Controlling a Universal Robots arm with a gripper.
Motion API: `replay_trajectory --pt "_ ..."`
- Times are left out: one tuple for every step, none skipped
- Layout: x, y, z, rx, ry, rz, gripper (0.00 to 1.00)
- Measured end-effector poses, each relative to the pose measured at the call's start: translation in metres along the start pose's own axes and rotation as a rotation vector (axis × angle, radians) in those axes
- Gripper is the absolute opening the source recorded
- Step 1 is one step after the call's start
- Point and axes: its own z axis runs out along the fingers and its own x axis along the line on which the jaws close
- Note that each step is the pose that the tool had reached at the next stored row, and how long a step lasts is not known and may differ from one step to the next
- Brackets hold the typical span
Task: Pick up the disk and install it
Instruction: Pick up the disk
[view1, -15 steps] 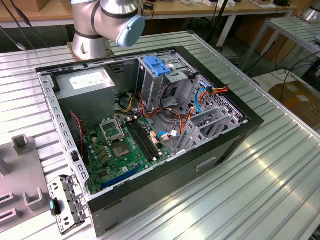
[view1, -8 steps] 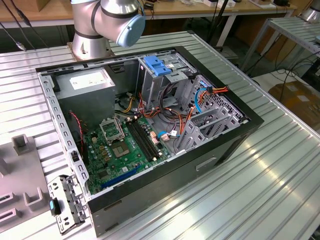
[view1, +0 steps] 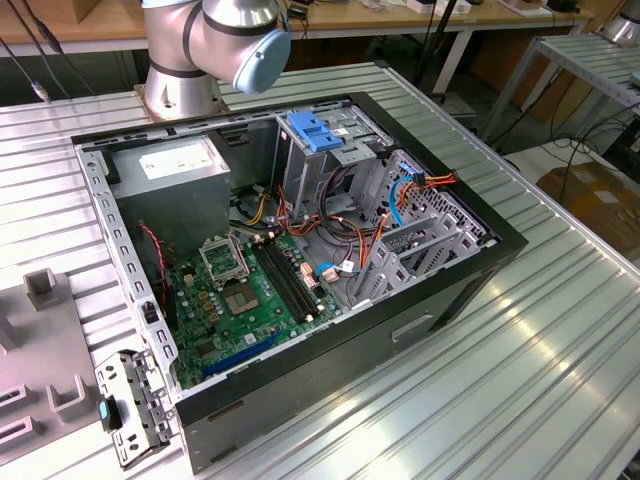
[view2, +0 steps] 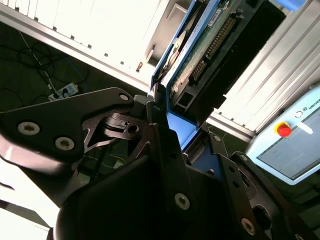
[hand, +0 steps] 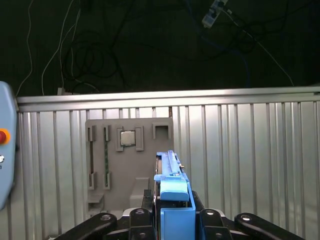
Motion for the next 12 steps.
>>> replay_trajectory --pt "-0.0001 -0.0008 -0.0001 -0.0001 0.0000 0.000 0.37" --pt "-0.0001 -0.0019 -0.0001 -0.0001 0.0000 0.000 0.37" --pt "-0.0002 -0.0029 -0.0001 0.0000 0.0000 0.000 0.37" --pt "-0.0002 -0.0040 -0.0001 0.0000 0.0000 0.000 0.37" --pt "-0.0003 -0.0050 -0.0001 0.0000 0.0000 0.000 0.37" --pt "-0.0003 -0.0059 -0.0001 0.0000 0.0000 0.000 0.37" --pt "-0.0003 -0.0070 -0.0001 0.0000 0.0000 0.000 0.37" --pt "-0.0004 -0.0079 -0.0001 0.0000 0.0000 0.000 0.37" --pt "-0.0004 -0.0089 -0.0001 0.0000 0.0000 0.000 0.37" --pt "-0.0005 -0.0109 -0.0002 0.0000 0.0000 0.000 0.37" --pt "-0.0006 -0.0132 -0.0002 0.0000 0.0000 0.000 0.37" --pt "-0.0007 -0.0149 -0.0003 -0.0001 0.0000 0.000 0.37"
